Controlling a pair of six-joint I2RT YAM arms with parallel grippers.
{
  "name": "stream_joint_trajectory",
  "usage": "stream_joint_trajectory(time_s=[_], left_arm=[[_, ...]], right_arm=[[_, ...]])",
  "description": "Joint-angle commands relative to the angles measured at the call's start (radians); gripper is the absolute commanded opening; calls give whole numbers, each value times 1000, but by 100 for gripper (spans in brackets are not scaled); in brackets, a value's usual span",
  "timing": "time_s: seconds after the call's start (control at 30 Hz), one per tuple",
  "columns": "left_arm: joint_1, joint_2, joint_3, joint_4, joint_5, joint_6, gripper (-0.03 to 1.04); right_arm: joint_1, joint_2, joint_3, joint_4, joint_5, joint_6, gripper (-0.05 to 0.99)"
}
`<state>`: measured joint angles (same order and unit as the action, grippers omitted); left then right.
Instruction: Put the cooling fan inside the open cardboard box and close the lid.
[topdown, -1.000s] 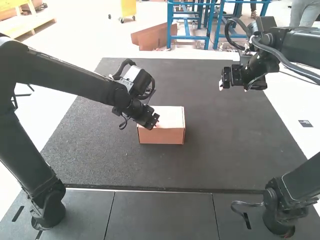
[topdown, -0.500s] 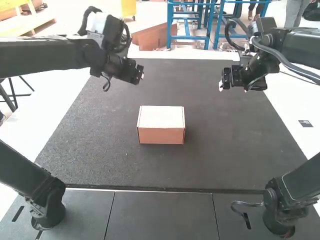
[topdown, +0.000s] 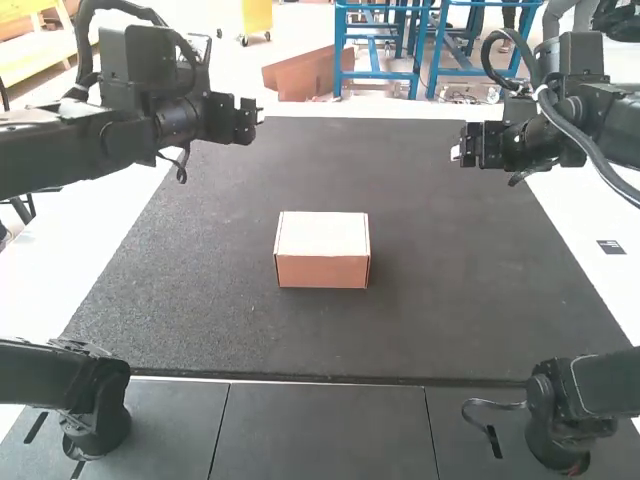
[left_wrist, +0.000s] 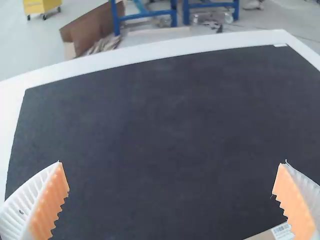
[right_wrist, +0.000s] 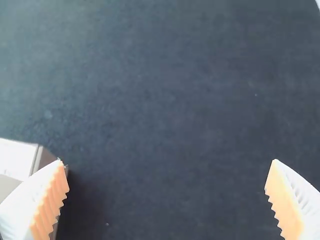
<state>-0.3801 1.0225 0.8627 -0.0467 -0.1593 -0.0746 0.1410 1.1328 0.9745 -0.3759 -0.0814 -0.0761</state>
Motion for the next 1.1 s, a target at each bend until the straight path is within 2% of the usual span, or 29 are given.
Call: stream_joint_trajectory(time_s=[0.0,0.13,0.27,0.37,0.6,0.77,1.07], left_arm=[[29,-90,-77,57,14,35,96],[56,-173,-172,100,15,36,96],[87,-237,-255,150,21,35,96],[115,-288,-320,205,55,33,96],[165,-389,-455,300,64,33,96],[184,-449,-538,343,64,33,96],[181,-579,-656,396,64,35,96]], right_arm=[[-38,-84,-46,65,-37,-27,91],[-75,-171,-145,184,-41,25,91],[-110,-231,-227,276,-35,16,91],[-133,-278,-283,351,-34,-10,91],[-139,-320,-378,511,0,-10,91],[-141,-323,-441,621,6,-10,91],[-150,-375,-562,732,-4,-11,91]])
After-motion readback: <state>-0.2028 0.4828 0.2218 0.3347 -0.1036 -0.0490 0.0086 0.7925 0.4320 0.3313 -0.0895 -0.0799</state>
